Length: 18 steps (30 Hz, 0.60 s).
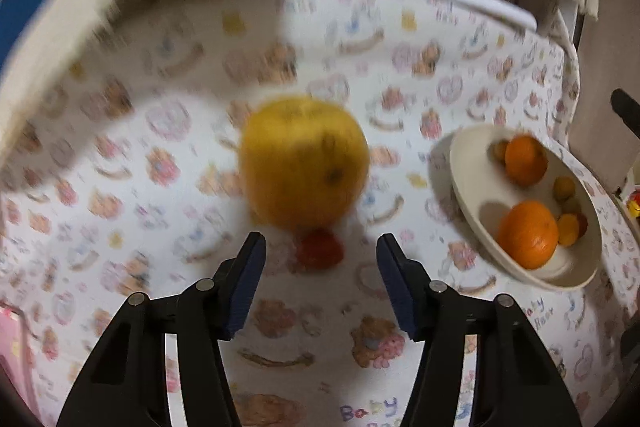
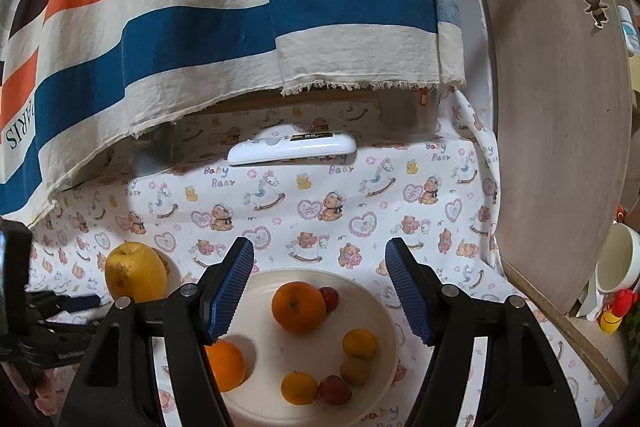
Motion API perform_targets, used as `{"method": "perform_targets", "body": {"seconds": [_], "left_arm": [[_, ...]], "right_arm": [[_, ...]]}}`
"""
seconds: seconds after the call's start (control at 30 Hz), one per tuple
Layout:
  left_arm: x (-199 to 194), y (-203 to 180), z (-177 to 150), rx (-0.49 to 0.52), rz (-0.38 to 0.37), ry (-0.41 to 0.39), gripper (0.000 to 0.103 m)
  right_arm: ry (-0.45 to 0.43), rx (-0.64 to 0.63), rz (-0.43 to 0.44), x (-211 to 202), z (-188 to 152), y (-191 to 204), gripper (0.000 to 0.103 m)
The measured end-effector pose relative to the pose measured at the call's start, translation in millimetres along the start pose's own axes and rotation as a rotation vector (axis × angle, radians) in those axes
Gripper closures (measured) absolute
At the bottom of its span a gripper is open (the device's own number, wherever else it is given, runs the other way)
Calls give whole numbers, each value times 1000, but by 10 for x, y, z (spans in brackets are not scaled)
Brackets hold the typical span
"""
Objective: Organize fruits
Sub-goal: 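Withdraw both grippers toward the large yellow fruit and red cherry tomato, then grasp the red cherry tomato with the left gripper and lift it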
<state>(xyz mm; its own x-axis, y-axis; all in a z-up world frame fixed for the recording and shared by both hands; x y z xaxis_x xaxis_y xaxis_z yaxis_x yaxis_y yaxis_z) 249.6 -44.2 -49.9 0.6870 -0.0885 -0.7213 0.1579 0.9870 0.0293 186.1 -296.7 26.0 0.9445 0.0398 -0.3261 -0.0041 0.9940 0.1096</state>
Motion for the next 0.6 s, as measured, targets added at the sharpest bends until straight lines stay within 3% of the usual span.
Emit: {"method": "perform_targets", "body": {"seconds": [0.23, 0.3, 0.6], "left_arm": [[140, 44, -21, -49, -35, 48, 57], [192, 69, -27, -65, -56, 72, 72], [133, 112, -39, -82, -57, 46, 75]], "right_arm": [[11, -9, 0, 19, -21, 15, 33], [12, -11, -2, 22, -23, 15, 33], [15, -18, -12, 37, -40, 15, 33]]}}
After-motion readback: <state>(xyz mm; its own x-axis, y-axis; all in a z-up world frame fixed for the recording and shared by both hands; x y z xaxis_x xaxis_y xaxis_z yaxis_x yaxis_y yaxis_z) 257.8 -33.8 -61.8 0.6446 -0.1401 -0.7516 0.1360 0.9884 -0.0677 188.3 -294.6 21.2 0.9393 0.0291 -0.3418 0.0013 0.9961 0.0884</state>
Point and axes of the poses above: each gripper's, at about its wrist camera, not at the fingertips, and x roughly the way its jaws point, y to its left, z to its top, the point moved 1 cm from there along x, roughly the way its jaws point, and after that the axes turned 5 degrees about z, right-handed, at the moved point
